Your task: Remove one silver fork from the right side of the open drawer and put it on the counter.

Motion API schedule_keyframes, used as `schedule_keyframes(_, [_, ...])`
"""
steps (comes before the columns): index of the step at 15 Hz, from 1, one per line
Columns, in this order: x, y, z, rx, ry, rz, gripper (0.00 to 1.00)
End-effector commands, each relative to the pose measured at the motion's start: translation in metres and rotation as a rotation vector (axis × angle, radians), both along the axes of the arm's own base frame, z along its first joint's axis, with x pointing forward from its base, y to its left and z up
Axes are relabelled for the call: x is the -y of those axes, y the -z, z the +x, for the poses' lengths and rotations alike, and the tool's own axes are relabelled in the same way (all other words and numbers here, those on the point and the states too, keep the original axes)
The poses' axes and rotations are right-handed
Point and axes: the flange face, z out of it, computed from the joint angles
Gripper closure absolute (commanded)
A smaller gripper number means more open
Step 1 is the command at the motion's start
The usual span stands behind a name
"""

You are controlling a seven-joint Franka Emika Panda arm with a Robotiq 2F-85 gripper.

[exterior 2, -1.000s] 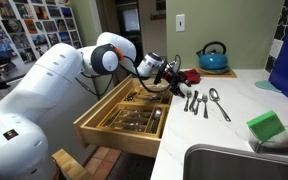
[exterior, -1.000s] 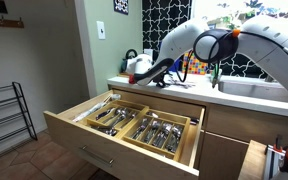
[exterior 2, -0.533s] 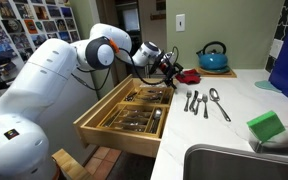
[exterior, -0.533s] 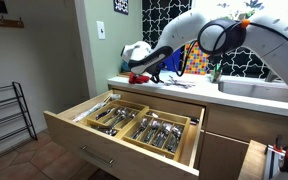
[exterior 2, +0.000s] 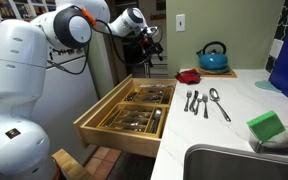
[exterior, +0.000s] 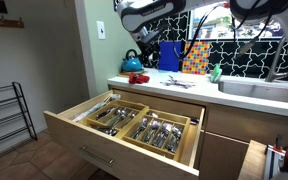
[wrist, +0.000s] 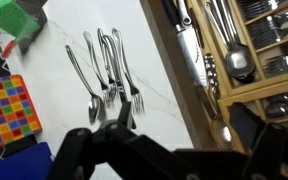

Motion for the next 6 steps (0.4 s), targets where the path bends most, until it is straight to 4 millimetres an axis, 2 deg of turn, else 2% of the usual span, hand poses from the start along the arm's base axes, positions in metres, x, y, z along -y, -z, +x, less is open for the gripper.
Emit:
schedule_keyframes(1, [-0.03,-0.044,-0.047,0.097,-0.068,0.156,0.0])
schedule_keyframes(2, [-0.039,-0.056,-0.056,0.142,-0.099,0.188,0.0])
schedule_keyframes(3, [-0.033,-0.049,-0.029,0.099,-0.067,0.126,0.0])
schedule_keyframes(4, [-0.04,-0.06,-0.038,0.128,-0.086,0.149,0.0])
schedule_keyframes(6, [-0.044,-0.068,-0.05,0.143,-0.099,0.162,0.0])
